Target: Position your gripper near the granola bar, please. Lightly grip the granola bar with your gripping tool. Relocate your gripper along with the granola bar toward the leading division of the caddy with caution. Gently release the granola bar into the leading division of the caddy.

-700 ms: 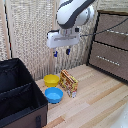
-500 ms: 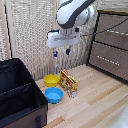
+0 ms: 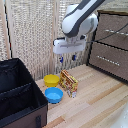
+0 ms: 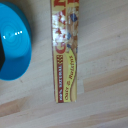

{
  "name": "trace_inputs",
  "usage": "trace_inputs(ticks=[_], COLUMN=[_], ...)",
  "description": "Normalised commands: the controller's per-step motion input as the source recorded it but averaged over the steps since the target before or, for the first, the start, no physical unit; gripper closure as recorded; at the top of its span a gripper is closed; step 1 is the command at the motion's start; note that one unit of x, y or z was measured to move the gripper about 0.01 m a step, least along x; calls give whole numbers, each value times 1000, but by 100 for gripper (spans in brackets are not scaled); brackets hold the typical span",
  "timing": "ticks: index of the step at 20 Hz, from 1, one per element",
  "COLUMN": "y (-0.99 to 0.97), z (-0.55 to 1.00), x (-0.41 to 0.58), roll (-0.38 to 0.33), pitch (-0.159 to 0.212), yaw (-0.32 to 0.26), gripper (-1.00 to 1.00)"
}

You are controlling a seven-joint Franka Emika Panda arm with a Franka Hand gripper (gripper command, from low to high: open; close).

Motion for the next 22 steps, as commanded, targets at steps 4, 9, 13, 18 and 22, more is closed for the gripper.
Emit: trace_inputs(ticks=[4, 9, 13, 18, 22], y=[-25, 33, 0, 0, 0], z=[-502, -428, -456, -456, -189], x=[-36, 0, 0, 0, -19], roll=[-20, -17, -43, -60, 0], pitch=[0, 0, 0, 2, 0], yaw=[-7, 0, 1, 2, 0], gripper=[-100, -100, -100, -100, 100])
